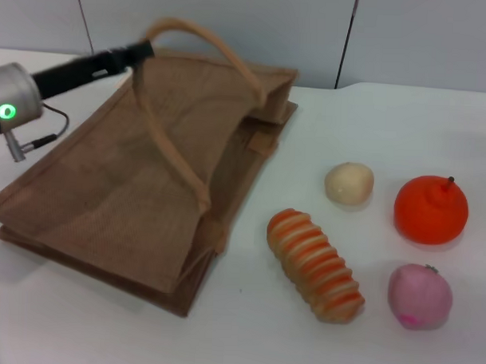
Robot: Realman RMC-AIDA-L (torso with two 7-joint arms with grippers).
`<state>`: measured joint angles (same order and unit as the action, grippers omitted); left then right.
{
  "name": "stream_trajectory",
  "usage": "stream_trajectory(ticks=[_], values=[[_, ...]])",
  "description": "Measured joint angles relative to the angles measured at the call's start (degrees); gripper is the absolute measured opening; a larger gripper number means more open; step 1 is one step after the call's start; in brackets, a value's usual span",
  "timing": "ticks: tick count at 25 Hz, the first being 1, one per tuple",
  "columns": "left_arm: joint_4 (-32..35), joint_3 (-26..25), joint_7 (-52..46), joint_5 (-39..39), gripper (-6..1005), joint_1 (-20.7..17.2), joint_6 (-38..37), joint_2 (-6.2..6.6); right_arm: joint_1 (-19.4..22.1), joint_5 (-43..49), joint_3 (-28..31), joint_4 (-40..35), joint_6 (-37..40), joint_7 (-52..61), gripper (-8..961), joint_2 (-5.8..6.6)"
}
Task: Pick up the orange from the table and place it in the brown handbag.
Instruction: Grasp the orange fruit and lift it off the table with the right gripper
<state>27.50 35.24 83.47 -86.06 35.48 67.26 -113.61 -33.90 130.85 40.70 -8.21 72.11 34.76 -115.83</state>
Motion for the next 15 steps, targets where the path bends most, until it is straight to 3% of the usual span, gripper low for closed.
stream_trajectory(ticks=[7, 15], values=[[-0.7, 0.0, 6.9, -10.2, 128, -3.6, 4.8, -0.13, -1.4, 1.1, -16.1, -6.6, 5.7, 6.1, 699, 0.36], [-3.1, 0.0, 9.5, -13.1, 127, -4.1, 8.3, 0.55, -1.5, 7.0, -22.2, -11.2, 8.7, 8.6, 702, 0.24]])
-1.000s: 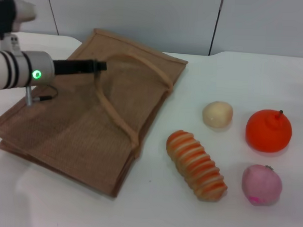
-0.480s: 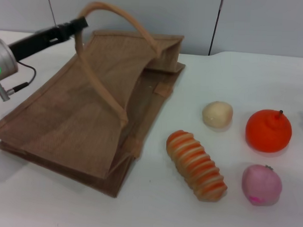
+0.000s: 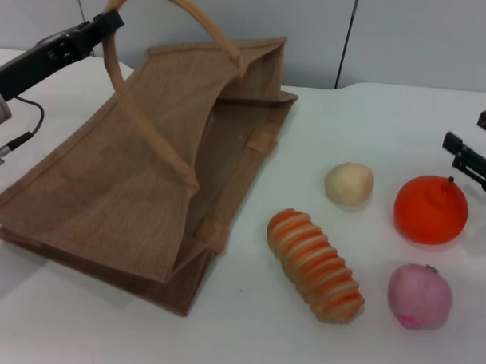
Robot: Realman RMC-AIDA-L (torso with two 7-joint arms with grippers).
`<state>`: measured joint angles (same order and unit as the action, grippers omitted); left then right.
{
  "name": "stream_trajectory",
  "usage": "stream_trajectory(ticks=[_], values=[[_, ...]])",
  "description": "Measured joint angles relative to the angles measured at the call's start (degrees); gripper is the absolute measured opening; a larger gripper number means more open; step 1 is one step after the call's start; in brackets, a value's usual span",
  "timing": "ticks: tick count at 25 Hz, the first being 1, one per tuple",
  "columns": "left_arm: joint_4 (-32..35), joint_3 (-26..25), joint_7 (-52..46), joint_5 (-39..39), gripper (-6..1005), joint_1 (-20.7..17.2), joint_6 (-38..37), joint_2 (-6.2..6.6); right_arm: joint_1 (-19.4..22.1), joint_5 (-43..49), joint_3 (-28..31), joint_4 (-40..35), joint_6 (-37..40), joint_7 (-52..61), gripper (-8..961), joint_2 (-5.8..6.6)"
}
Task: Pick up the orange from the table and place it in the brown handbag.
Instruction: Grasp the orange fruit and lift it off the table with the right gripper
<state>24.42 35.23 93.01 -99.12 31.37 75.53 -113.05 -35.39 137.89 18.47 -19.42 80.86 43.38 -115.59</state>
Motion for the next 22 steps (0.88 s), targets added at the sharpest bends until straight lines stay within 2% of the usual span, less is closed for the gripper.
stream_trajectory(ticks=[5, 8, 15, 22], values=[[0.0, -0.1, 0.1, -1.1, 127, -0.4, 0.1, 0.1, 0.2, 3.8, -0.5, -5.5, 8.4, 3.4, 704, 0.02], [0.0, -0.1, 0.1, -1.5, 127, -0.7, 0.1, 0.11, 0.0, 6.5, -0.5, -7.0, 9.5, 4.9, 745, 0.09], [-0.6, -0.3, 0.3, -2.7, 126, -0.7, 2.1, 0.31, -3.1, 14.5, -0.6, -7.1, 5.1, 6.9, 829, -0.02], [-0.8, -0.8, 0.5, -3.0, 126, -0.7, 3.1, 0.4, -5.7, 19.5, -0.8, -6.8, -1.2, 8.9, 826, -0.15]])
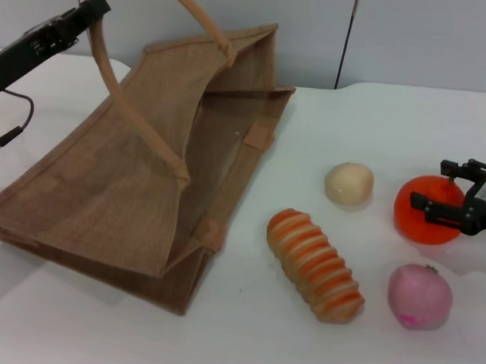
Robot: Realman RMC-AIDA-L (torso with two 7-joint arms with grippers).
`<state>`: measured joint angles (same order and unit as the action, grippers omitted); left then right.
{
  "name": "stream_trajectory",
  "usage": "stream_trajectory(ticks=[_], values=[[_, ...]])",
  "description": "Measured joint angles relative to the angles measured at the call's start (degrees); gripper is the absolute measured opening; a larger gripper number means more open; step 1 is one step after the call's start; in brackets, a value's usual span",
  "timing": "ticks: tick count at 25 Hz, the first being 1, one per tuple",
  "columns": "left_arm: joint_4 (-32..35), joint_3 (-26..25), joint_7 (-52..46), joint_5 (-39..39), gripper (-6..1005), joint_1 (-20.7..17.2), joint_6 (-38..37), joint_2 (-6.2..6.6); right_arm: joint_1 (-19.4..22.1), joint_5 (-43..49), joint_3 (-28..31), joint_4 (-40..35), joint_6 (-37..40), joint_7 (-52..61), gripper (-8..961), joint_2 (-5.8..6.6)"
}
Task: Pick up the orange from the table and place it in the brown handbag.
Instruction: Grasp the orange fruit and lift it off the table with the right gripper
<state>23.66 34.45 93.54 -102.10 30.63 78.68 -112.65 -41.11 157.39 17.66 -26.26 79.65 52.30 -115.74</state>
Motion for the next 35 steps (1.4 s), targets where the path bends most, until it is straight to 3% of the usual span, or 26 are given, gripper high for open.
stream_trajectory(ticks=[18, 31, 35], values=[[0.0, 0.0, 0.2, 0.0, 125, 0.0, 0.1, -0.03, -0.7, 2.1, -4.2, -0.2, -1.8, 2.8, 815, 0.08], [0.0, 0.0, -0.2, 0.0, 125, 0.0, 0.1, -0.03, -0.3, 1.7, -4.2, -0.6, -2.3, 2.6, 458, -0.01], [0.0, 0.0, -0.7, 0.0, 125, 0.0, 0.0, -0.03, -0.3, 1.7, -4.1, -0.7, -2.4, 2.5, 425, -0.01]])
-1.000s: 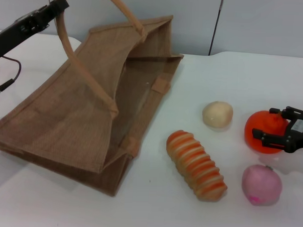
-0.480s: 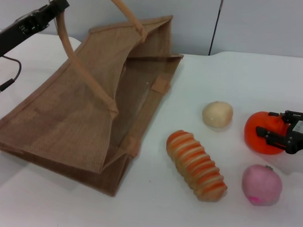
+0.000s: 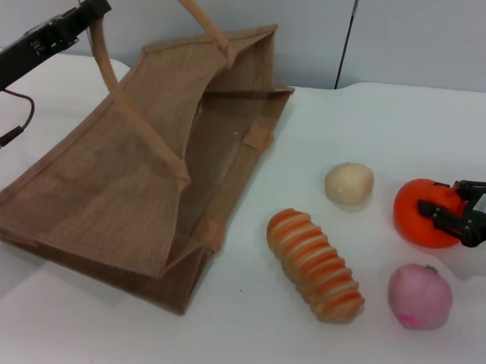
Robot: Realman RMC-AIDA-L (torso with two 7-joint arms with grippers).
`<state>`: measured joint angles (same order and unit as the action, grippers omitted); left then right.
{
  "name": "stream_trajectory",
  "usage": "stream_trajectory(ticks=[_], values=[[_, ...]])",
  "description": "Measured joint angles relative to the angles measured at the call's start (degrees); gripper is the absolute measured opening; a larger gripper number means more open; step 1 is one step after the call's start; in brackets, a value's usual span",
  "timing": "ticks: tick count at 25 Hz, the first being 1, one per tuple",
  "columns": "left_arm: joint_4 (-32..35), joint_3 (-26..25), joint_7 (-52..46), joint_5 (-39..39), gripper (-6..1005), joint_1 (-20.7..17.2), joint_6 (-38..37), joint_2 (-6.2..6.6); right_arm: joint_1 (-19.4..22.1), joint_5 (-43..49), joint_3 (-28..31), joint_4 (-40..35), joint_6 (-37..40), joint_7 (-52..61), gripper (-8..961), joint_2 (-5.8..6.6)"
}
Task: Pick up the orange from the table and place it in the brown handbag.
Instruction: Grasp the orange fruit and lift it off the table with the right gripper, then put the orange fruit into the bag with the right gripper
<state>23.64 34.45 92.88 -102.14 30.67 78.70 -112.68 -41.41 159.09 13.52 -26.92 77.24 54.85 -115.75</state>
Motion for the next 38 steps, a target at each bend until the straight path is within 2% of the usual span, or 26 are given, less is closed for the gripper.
stream_trajectory(ticks=[8, 16, 22, 32, 38], values=[[0.0, -0.6, -0.3, -0.1, 125, -0.1, 0.0, 0.0, 0.2, -0.4, 0.3, -0.1, 1.9, -1.8, 352, -0.02], [-0.1, -0.6, -0.4, 0.1, 124, -0.2, 0.8, -0.03, 1.2, -7.6, 0.6, -0.2, 7.1, -4.6, 283, -0.1], [-0.1, -0.7, -0.7, -0.4, 124, 0.1, 2.9, -0.25, 0.9, -9.7, 0.4, 1.0, 10.1, -6.0, 239, -0.22], [-0.1, -0.7, -2.0, -1.0, 124, 1.5, 7.4, -0.42, -4.9, -9.4, -0.4, 11.7, 8.3, -12.2, 175, -0.2], [-0.1, -0.7, -2.8, -1.2, 124, 2.4, 9.6, -0.5, -9.0, -9.3, -2.5, 19.3, 2.4, -16.5, 124, -0.28]])
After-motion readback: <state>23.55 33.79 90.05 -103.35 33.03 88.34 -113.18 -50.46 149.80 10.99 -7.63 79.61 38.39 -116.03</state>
